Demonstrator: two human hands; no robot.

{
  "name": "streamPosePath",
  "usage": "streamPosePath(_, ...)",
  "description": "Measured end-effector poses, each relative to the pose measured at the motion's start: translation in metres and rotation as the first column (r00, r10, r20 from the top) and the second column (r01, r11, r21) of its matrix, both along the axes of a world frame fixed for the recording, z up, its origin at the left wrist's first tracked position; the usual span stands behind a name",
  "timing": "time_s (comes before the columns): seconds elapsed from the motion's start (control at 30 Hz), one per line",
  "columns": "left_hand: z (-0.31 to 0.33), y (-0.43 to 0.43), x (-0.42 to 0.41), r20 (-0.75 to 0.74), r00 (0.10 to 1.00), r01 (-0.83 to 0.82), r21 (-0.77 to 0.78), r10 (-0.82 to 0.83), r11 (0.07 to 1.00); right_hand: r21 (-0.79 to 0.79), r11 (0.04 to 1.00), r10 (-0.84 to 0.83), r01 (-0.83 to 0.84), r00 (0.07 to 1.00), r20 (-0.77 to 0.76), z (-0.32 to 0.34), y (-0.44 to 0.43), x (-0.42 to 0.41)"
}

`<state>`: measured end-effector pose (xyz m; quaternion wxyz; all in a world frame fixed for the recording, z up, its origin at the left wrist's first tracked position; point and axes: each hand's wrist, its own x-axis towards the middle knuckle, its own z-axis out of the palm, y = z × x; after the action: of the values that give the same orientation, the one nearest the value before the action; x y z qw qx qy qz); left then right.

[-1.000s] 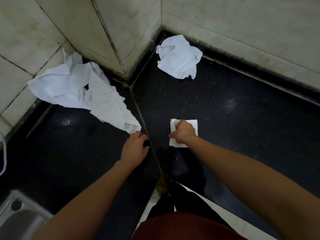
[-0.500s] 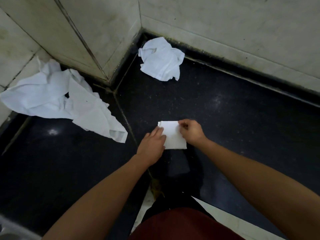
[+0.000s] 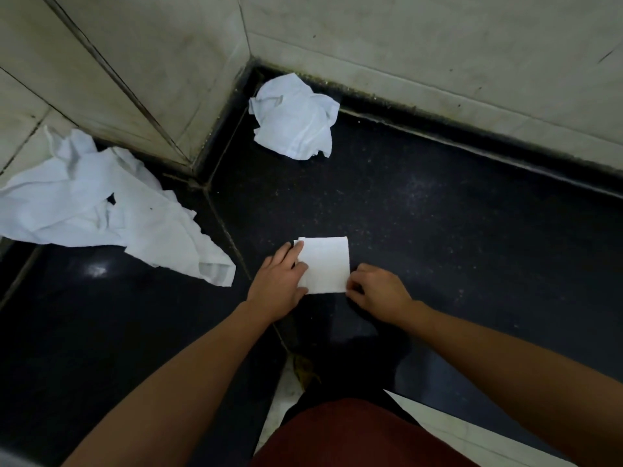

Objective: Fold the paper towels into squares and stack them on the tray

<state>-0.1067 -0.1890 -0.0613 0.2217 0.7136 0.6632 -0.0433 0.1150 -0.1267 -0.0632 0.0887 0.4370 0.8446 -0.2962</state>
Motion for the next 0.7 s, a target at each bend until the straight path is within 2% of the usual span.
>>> streamPosePath(0.17, 0.003, 0.009, -0.005, 0.011, 1.000, -0.010, -0.037, 0.011, 0.999, 0.130, 0.984, -0.115, 0.124, 0.990, -0.076, 0.015, 0.033, -0.031)
streamPosePath(0.27, 0.005, 0.004, -0.003, 0.043, 0.998, -0.055, -0.027, 0.056, 0.998, 0.052, 0.998, -0.048, 0.044, 0.995, 0.082, 0.018, 0.054, -0.058)
streamPosePath(0.37, 0.007, -0.011, -0.008, 0.073, 0.987, -0.141, 0.000, 0.141, 0.990, 0.039, 0.995, 0.076, -0.089, 0.963, 0.259, 0.015, 0.065, -0.078)
streamPosePath(0.43, 0.006, -0.026, -0.015, 0.069, 0.980, -0.190, 0.005, 0.189, 0.982, -0.033, 0.997, 0.076, -0.070, 0.953, 0.293, 0.014, 0.068, -0.085)
streamPosePath(0.57, 0.006, -0.054, -0.029, 0.061, 0.965, -0.258, 0.023, 0.256, 0.966, -0.151, 0.988, 0.040, 0.001, 0.962, 0.270, 0.016, 0.065, -0.091)
streamPosePath(0.7, 0.011, -0.066, -0.036, 0.083, 0.958, -0.281, 0.065, 0.275, 0.958, -0.259, 0.959, -0.080, 0.111, 0.989, 0.128, 0.024, 0.059, -0.082)
